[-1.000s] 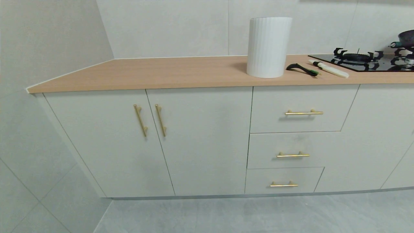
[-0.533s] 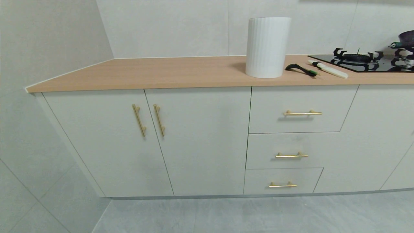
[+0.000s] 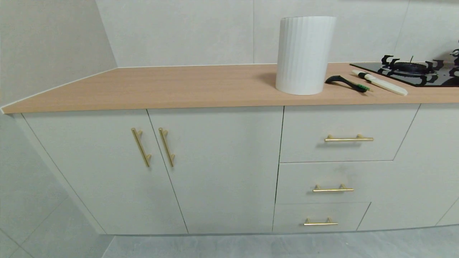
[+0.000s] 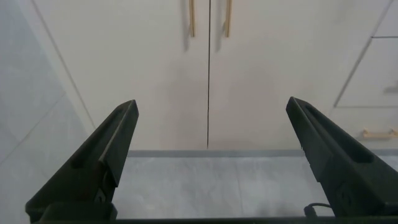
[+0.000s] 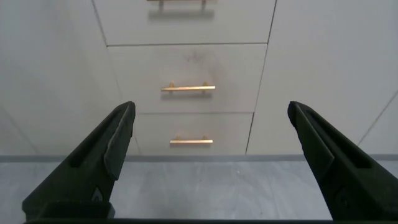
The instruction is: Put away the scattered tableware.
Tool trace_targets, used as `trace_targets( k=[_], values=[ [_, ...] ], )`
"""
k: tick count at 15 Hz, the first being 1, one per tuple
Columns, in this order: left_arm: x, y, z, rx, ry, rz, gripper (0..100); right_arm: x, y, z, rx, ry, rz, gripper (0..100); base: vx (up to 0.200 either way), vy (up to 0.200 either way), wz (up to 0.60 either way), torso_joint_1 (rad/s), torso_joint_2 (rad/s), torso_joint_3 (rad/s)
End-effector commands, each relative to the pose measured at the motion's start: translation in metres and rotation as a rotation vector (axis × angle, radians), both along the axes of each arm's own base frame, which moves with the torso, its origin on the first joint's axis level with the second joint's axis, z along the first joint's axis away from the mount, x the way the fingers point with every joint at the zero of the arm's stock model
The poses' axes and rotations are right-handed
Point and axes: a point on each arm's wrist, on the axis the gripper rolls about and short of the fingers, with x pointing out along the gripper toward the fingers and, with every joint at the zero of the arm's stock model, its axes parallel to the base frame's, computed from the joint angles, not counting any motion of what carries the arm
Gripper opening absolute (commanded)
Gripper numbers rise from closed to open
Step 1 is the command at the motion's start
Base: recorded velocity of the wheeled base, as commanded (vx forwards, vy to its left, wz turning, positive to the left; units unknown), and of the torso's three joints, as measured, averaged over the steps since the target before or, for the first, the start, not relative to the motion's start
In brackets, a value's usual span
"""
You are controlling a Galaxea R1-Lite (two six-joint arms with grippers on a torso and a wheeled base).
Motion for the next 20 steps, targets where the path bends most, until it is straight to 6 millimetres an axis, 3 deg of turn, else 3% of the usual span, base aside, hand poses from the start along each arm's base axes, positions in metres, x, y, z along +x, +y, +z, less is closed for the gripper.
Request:
trace_targets(
  k=[1,6,10,16,20],
  values=[
    [0.0000,0.0000,0.0000,0.000,0.001,0.000,100,0.0000,0.0000,0.0004,0.000,0.000,0.001,100,0.000,0.000,0.00,0.000,0.00,0.000],
    [0.0000,0.0000,0.0000,0.000,0.001,0.000,100,0.0001,0.0000,0.0000,0.000,0.001,0.001,100,0.000,0.000,0.00,0.000,0.00,0.000],
    [0.0000,0.0000,0.0000,0.000,0.001,0.000,100,0.0000,0.0000,-0.0001,0.000,0.000,0.001,100,0.000,-0.200,0.00,0.006,0.00,0.001],
    [-0.0001,0.0000,0.0004,0.000,-0.001,0.000,100,0.0000,0.0000,-0.0001,0.000,0.000,0.001,100,0.000,0.000,0.00,0.000,0.00,0.000],
    [0.0000,0.0000,0.0000,0.000,0.001,0.000,100,0.0000,0.0000,-0.0002,-0.002,0.001,0.001,100,-0.200,0.000,0.00,0.002,0.00,0.000]
  ],
)
